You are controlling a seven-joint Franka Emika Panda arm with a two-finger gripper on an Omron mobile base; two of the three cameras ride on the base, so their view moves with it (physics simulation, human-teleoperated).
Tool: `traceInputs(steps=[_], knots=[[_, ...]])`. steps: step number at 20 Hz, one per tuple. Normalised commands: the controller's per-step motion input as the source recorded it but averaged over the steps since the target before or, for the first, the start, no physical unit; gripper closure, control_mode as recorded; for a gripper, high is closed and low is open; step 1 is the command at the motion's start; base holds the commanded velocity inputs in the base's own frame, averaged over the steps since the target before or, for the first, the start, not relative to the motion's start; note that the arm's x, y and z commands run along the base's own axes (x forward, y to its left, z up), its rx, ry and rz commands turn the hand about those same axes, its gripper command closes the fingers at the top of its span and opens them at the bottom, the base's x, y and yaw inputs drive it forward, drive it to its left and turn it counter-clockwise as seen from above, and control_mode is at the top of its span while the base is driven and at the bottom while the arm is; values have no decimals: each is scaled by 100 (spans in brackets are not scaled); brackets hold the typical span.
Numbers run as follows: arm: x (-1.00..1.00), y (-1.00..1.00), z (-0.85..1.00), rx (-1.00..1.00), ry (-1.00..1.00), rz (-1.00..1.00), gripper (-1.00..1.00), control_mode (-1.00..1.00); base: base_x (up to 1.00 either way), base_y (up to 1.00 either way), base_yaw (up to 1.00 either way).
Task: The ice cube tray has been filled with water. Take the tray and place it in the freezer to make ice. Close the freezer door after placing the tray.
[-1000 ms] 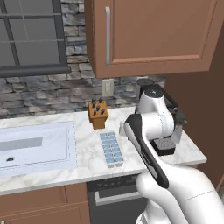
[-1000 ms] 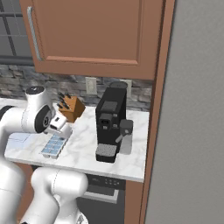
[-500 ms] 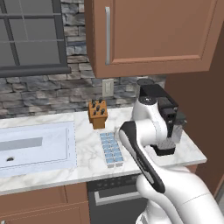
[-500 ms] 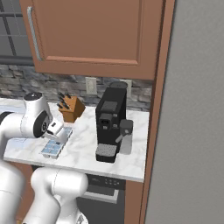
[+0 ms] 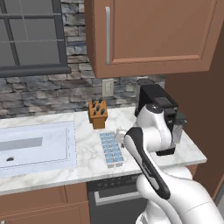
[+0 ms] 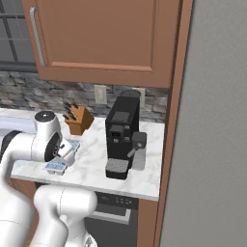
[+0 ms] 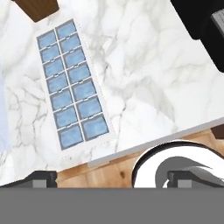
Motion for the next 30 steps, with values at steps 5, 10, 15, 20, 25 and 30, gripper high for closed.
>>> traceInputs(steps=[5, 10, 15, 20, 25, 30], knots=[[0, 0, -21, 14, -2, -4, -100, -100, 0, 0, 0], [0, 0, -16, 13, 0, 0, -100, -100, 0, 0, 0], [0, 0, -15, 15, 0, 0, -100, -100, 0, 0, 0], [0, 4, -13, 16, 0, 0, -100, -100, 0, 0, 0], [0, 1, -15, 18, 0, 0, -100, -100, 0, 0, 0], [0, 0, -24, 16, 0, 0, -100, -100, 0, 0, 0]])
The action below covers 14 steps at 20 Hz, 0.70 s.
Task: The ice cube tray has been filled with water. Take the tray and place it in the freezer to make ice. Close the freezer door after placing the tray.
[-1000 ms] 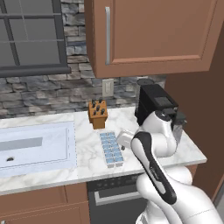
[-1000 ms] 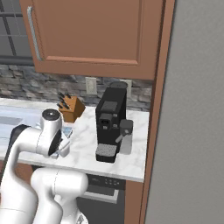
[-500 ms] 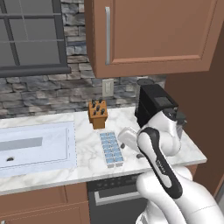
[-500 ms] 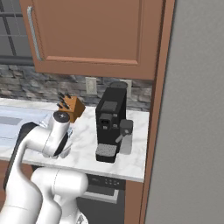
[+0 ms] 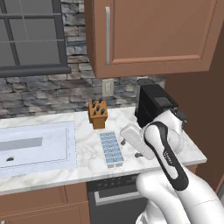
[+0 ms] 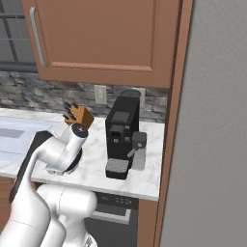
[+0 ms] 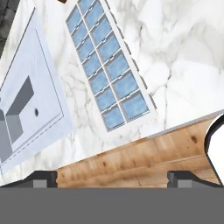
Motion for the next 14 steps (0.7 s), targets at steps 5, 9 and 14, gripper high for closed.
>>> traceInputs(steps=[5, 9, 14], knots=[[1, 6, -35, 4, 0, 0, -100, -100, 0, 0, 0], [6, 20, -43, 0, 6, -2, -100, -100, 0, 0, 0], [12, 14, -46, 0, 3, -1, -100, -100, 0, 0, 0]])
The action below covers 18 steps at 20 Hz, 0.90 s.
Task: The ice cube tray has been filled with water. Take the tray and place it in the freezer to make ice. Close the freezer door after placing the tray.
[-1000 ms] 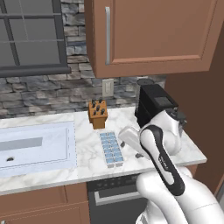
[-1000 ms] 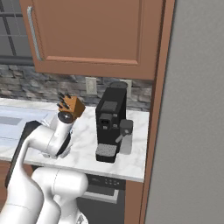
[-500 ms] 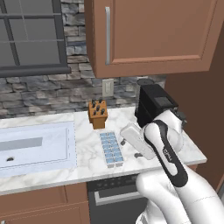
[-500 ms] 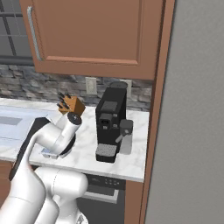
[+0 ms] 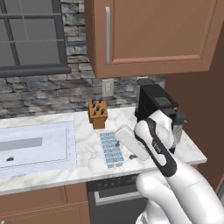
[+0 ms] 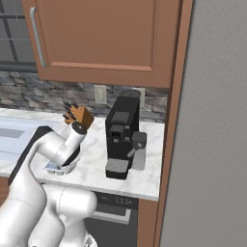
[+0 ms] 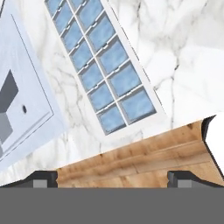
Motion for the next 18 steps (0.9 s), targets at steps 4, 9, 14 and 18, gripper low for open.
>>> traceInputs(steps=[4, 9, 14, 18], knots=[[9, 0, -48, 0, 0, 0, -100, -100, 0, 0, 0], [0, 0, -47, 0, 0, 0, -100, -100, 0, 0, 0], [0, 0, -47, 0, 0, 0, -100, -100, 0, 0, 0], [0, 0, -57, 0, 0, 0, -100, -100, 0, 0, 0]])
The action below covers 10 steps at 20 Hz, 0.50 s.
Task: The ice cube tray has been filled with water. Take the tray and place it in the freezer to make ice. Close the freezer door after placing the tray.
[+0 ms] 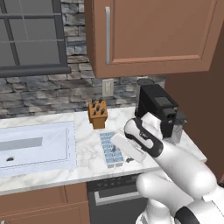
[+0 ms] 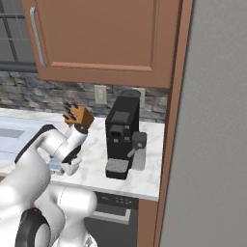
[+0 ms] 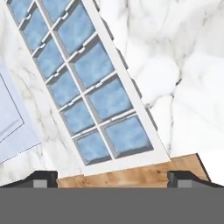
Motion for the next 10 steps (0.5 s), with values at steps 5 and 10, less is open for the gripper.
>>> traceInputs(steps=[5, 10], knots=[[0, -2, -60, 0, 0, 0, -100, -100, 0, 0, 0], [0, -4, -58, 0, 0, 0, -100, -100, 0, 0, 0]])
